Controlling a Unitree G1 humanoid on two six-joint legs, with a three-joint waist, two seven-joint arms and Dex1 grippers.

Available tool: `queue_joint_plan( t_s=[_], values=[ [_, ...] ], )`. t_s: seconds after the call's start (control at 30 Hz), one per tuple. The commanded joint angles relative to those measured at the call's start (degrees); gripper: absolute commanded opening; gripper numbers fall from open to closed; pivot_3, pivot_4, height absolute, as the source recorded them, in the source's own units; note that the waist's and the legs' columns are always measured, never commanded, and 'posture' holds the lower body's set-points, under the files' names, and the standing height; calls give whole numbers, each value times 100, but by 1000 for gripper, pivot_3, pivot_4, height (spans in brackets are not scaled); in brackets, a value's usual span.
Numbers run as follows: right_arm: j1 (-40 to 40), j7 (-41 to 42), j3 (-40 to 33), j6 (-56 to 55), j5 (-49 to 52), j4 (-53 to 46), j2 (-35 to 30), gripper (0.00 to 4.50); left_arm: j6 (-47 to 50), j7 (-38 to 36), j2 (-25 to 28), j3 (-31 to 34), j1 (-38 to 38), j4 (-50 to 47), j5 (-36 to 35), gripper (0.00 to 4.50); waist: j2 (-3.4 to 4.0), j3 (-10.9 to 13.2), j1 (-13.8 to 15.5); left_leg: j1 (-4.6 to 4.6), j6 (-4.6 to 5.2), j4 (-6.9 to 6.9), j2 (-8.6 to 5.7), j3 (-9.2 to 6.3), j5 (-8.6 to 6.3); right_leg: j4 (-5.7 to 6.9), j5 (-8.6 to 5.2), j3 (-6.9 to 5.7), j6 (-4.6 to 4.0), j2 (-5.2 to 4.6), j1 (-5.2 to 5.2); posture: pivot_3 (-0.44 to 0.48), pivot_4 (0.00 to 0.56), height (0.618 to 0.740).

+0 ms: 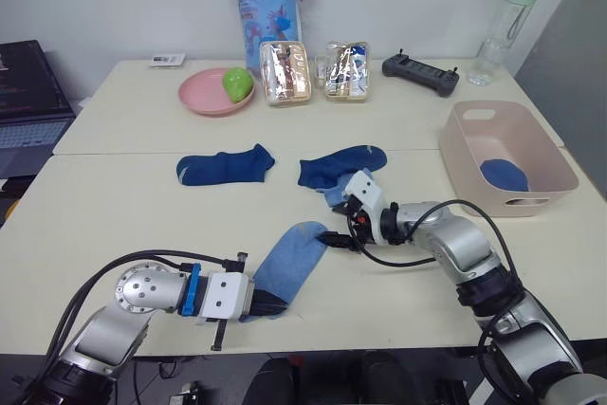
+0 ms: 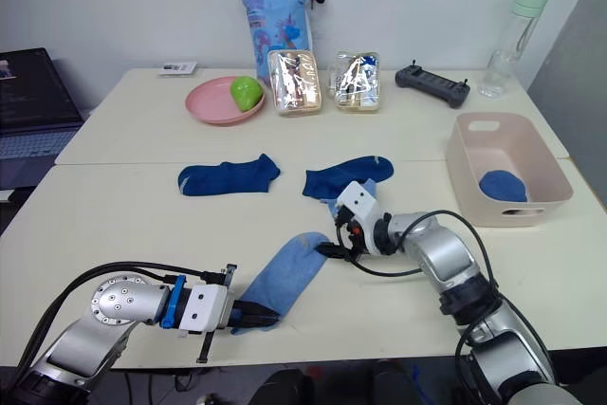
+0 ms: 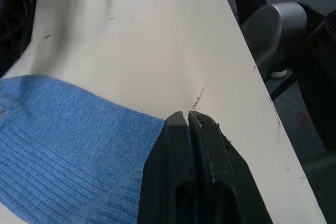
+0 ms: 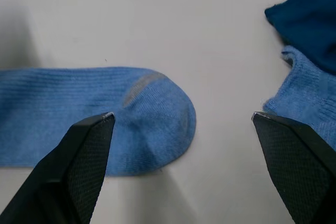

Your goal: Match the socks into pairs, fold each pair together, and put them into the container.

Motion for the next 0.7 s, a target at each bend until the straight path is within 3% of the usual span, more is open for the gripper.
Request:
queue_joint_plan(
  t_s=[0.03,0.33,0.53,0.7],
  values=[
    [-137,180,77,-263,-107,56,80,3258,-3,115,41,129,53,-166,-1,0,0,0,-4,0,0,0,0,0,0,0,0,0,0,0,0,0,150,740],
    [143,305,-148,-103,20,-175,103,121,-6,249,-11,75,26,-159,-8,0,0,0,-4,2,0,1,0,-3,0,6,0,-2,0,0,1,0,150,740],
    [70,129,-468,-179,38,-94,222,56,246,310,-234,-104,-278,-214,-52,0,0,0,-3,2,0,2,0,-3,0,8,1,-2,0,0,2,0,150,740],
    [-431,252,-341,-676,-173,650,442,56,1015,484,-878,-405,-1004,-105,-147,0,0,0,-7,3,0,7,-2,-2,1,15,2,-4,0,3,2,0,150,740]
  ],
)
